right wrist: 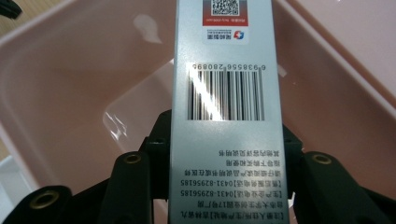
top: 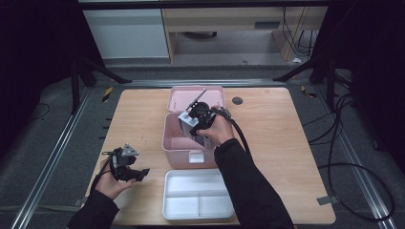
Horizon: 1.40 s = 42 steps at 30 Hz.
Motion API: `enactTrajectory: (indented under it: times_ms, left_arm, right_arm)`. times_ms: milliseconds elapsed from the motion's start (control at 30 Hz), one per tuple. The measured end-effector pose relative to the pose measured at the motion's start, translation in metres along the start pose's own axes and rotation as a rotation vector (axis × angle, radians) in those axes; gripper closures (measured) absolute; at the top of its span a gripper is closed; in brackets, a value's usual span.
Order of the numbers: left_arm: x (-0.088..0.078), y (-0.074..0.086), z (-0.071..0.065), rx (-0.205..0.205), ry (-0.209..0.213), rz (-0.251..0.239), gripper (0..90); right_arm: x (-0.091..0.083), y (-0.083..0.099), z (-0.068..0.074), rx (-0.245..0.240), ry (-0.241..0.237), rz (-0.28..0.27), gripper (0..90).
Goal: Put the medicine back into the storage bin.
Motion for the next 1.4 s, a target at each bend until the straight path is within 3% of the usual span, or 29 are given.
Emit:
enactTrajectory:
  times_ms: [167,300,633,767,967,1067,1233,1400]
  left_arm:
    - [0.000,0.000,0.000,0.004,-0.001,0.001,29.2]
    - [-0.001,0.000,0.000,0.002,0.000,-0.001,29.2]
    - [-0.008,-0.005,-0.005,0.026,0.007,-0.025,31.8]
    - [-0.014,-0.008,-0.011,0.048,0.016,-0.038,33.4]
    - [-0.026,-0.014,-0.021,0.085,0.038,-0.077,38.6]
    - [-0.031,-0.017,-0.027,0.111,0.049,-0.090,41.0]
    - [-0.035,-0.018,-0.038,0.155,0.079,-0.091,46.2]
    - [-0.039,-0.021,-0.045,0.190,0.082,-0.102,49.9]
  right_arm:
    - [0.004,0.001,0.001,-0.014,0.023,0.018,53.5]
    - [-0.003,-0.002,0.001,-0.014,0.019,-0.022,52.6]
    - [-0.047,0.009,0.000,-0.001,0.009,-0.145,48.6]
    - [-0.069,0.021,0.000,-0.005,0.014,-0.202,46.9]
    - [-0.094,0.046,0.001,-0.023,0.051,-0.236,45.9]
    - [-0.103,0.060,0.002,-0.023,0.047,-0.260,45.7]
    - [-0.111,0.082,-0.002,-0.014,0.073,-0.274,44.4]
    - [-0.106,0.104,-0.003,-0.009,0.087,-0.269,43.8]
Point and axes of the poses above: each handheld gripper's, and its own axes: x roughly forward along the jaws, y roughly out of its underside, z roughly to its left, the point moved 9 cm from there along x, roughly forward along the jaws, and after that the axes turned 14 degrees about z, right-handed, at the moved point
